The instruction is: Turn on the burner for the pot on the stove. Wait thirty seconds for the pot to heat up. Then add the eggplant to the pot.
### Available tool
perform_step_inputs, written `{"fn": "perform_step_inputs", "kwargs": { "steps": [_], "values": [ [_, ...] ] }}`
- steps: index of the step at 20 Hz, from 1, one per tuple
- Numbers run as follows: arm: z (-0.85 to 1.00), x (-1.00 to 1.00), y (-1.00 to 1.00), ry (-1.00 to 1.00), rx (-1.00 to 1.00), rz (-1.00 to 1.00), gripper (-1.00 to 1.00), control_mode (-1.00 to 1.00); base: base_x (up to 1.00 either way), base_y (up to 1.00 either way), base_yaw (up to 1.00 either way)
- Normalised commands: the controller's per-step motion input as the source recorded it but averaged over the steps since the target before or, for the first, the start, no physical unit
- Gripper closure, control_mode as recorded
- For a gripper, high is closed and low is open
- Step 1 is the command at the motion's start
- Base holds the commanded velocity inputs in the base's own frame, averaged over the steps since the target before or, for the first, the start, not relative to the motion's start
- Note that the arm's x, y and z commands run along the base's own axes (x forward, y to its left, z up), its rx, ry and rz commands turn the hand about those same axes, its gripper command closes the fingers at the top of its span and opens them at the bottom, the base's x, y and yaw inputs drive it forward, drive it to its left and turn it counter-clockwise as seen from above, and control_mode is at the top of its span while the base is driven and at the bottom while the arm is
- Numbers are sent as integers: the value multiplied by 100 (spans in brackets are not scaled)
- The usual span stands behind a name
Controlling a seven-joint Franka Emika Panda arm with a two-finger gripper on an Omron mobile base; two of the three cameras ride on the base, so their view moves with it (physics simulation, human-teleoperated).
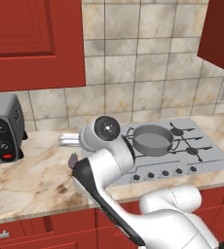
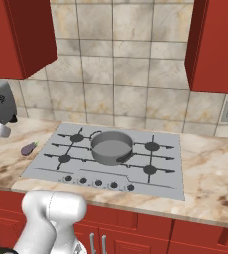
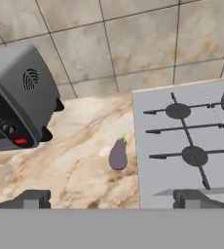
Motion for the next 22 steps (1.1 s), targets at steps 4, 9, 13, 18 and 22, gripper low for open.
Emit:
{"fn": "perform_step_inputs", "kwargs": {
  "steps": [4,9,13,18,22],
  "values": [
    [-1,24,0,15,0,0,-100,-100,0,0,0],
    [-6,22,0,19,0,0,-100,-100,0,0,0],
    [-3,19,0,18,0,0,-100,-100,0,0,0],
    [-9,16,0,15,0,0,-100,-100,0,0,0],
    [-20,7,0,12,-1,0,-100,-100,0,0,0]
  ]
}}
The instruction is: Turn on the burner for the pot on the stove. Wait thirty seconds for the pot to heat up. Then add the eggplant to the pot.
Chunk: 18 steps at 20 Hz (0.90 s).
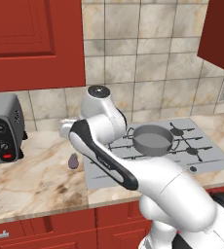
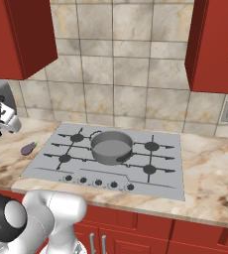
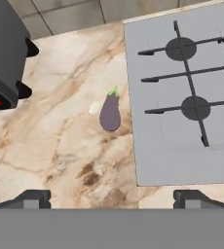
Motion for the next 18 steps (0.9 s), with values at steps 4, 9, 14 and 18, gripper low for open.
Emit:
{"fn": "perform_step_inputs", "kwargs": {
  "steps": [4,9,14,18],
  "values": [
    [-19,2,0,9,-4,0,-100,-100,0,0,0],
    [-15,0,0,15,-3,0,-100,-100,0,0,0],
    [-19,0,0,20,-6,0,-100,-100,0,0,0],
    [-23,0,0,22,-5,0,-100,-100,0,0,0]
  ]
}}
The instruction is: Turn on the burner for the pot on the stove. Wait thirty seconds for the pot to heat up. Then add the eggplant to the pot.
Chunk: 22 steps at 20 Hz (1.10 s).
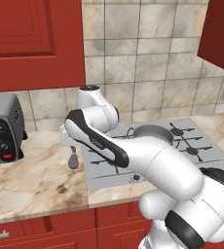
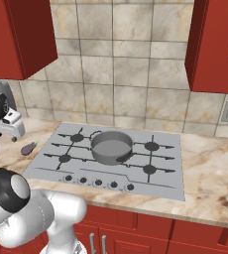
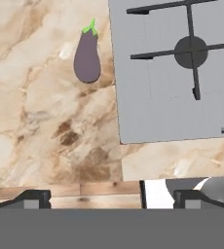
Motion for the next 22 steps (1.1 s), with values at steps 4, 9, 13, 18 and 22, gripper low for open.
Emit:
{"fn": "perform_step_inputs", "kwargs": {
  "steps": [4,9,13,18,22],
  "values": [
    [-25,0,0,22,-4,0,-100,-100,0,0,0],
    [-19,0,0,19,-3,0,-100,-100,0,0,0],
    [-15,0,0,17,-2,0,-100,-100,0,0,0],
    [-17,0,0,10,-4,0,-100,-100,0,0,0],
    [-19,0,0,0,-5,0,-100,-100,0,0,0]
  ]
}}
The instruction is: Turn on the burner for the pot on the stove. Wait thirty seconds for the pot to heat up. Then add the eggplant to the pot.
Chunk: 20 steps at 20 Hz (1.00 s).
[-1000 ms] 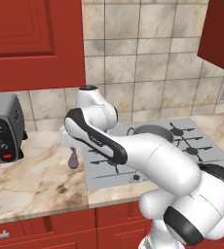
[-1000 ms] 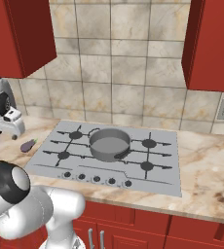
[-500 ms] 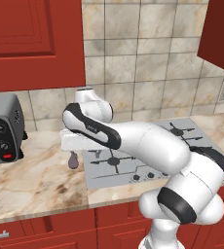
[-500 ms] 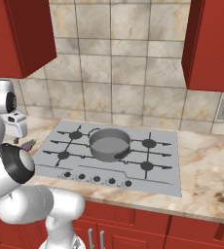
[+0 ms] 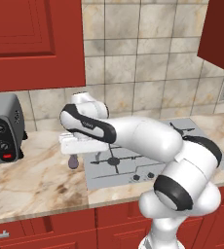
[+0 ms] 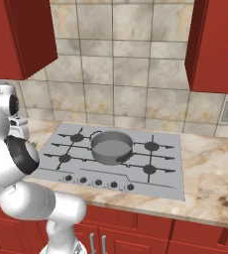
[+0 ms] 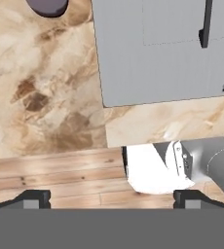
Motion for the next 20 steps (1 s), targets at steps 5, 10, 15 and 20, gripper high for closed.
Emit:
{"fn": "perform_step_inputs", "kwargs": {
  "steps": [5,10,15,20],
  "values": [
    [-22,0,0,-4,-1,0,-100,-100,0,0,0],
    [-22,0,0,-7,0,0,-100,-100,0,0,0],
    [-20,4,0,-12,0,0,-100,-100,0,0,0],
    [-20,17,0,-13,0,0,-100,-100,0,0,0]
  ]
}}
